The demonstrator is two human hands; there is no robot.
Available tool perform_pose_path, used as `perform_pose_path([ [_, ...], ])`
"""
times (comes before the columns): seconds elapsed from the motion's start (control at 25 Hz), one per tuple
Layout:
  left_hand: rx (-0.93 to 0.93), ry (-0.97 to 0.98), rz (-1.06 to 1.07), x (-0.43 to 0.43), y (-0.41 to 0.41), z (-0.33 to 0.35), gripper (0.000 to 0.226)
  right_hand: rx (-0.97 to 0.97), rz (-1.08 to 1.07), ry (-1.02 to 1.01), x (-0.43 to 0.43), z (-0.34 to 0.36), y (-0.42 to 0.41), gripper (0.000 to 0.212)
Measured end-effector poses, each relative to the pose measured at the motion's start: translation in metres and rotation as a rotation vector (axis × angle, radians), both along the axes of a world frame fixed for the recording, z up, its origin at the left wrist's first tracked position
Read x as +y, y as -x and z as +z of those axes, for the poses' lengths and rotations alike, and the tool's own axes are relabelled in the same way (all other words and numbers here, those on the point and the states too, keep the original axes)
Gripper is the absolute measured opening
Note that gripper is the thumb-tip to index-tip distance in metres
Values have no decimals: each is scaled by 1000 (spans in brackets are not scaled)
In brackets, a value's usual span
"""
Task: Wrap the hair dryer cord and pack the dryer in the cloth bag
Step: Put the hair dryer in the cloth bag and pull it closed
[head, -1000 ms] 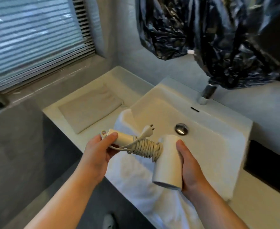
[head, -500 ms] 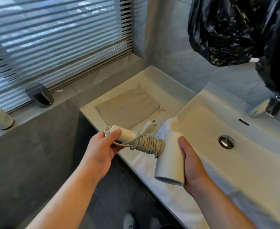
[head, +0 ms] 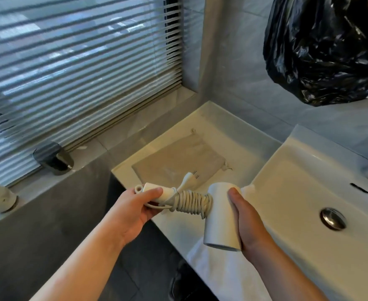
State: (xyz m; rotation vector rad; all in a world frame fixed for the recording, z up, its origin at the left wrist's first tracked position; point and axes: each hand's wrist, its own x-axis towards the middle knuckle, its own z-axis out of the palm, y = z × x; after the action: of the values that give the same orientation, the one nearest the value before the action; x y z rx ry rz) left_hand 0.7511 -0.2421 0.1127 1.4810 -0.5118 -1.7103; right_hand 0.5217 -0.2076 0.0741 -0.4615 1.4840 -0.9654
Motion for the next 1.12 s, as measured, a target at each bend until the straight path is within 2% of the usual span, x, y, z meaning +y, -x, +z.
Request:
perform_pose_path([
  [0.12, -37, -134, -100, -49, 1, -10, 16, 80, 16, -52, -41, -17, 9, 70],
  [0.24, -28, -209, -105, -98, 6, -21, 13, 95, 5, -69, -80, -31, 11, 73],
  [0.44, -4, -211, -123, -155, 7, -37, 6, 239, 25, -55, -125, -32, 6, 73],
  [0.52, -16, -199, -156, -171, 5, -40, 10, 236, 45, -87, -133, -32, 9, 75],
  [0.64, -85, -147, -287, -198, 3, -39, 20, 275, 137, -156, -138, -27, 13, 56],
  [0.72, -185, -93, -433, -216, 5, -35, 19, 482, 149, -107, -145, -18, 12, 47],
  [0.8, -243, -45, -543, -235, 10, -31, 15, 621, 141, 64, -160, 0, 1, 48],
  [0.88, -258, -4, -650, -255, 16, -29, 14, 617, 239, 213, -187, 20, -19, 61],
  [0.96, -245, 31, -748, -272, 21, -29, 17, 665, 362, 267, -213, 28, -39, 65],
  [1.12, -217, 46, -826, -299, 24, -34, 13, 859, 418, 165, -235, 25, -40, 30],
])
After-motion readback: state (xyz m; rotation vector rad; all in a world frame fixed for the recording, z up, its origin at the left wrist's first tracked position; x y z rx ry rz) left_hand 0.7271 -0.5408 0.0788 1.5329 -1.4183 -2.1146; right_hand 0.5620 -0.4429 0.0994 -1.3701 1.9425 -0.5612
